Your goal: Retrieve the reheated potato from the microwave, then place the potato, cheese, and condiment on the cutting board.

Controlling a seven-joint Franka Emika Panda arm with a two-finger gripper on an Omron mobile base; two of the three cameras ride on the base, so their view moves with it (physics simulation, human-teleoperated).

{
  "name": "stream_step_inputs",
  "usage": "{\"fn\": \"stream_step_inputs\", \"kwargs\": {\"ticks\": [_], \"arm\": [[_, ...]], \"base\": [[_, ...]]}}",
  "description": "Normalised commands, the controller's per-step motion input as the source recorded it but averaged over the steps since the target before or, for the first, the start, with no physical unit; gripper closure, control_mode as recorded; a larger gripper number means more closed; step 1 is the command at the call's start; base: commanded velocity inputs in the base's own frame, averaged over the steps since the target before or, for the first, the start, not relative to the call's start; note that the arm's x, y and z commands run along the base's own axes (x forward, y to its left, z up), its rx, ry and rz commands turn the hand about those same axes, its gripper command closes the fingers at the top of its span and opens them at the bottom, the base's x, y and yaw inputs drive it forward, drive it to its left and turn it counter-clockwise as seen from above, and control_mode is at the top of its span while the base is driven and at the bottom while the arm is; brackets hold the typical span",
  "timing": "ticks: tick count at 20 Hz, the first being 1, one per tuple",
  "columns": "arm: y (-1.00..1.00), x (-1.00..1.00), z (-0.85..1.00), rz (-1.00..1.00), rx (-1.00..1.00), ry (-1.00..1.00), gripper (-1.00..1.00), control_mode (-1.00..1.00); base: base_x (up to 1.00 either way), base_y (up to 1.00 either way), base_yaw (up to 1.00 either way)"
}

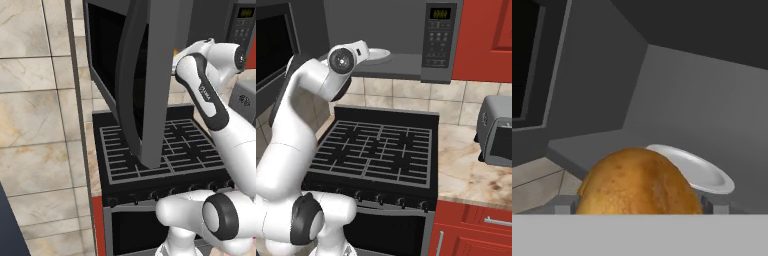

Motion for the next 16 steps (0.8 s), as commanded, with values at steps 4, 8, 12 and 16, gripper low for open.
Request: {"fn": "stream_step_inputs", "kwargs": {"ticks": [4,8,12,16], "arm": [[-0.20,-0.65,0.07,-0.01,0.00,0.12,1.00,-1.00],[-0.19,-0.70,0.00,-0.02,0.00,0.08,1.00,-1.00],[-0.17,-0.63,0.00,-0.08,0.00,0.17,1.00,-1.00],[-0.11,-0.48,-0.09,-0.13,0.00,0.33,1.00,-1.00]], "base": [[0.00,0.00,0.00],[0.00,0.00,0.00],[0.00,0.00,0.00],[0.00,0.00,0.00]]}}
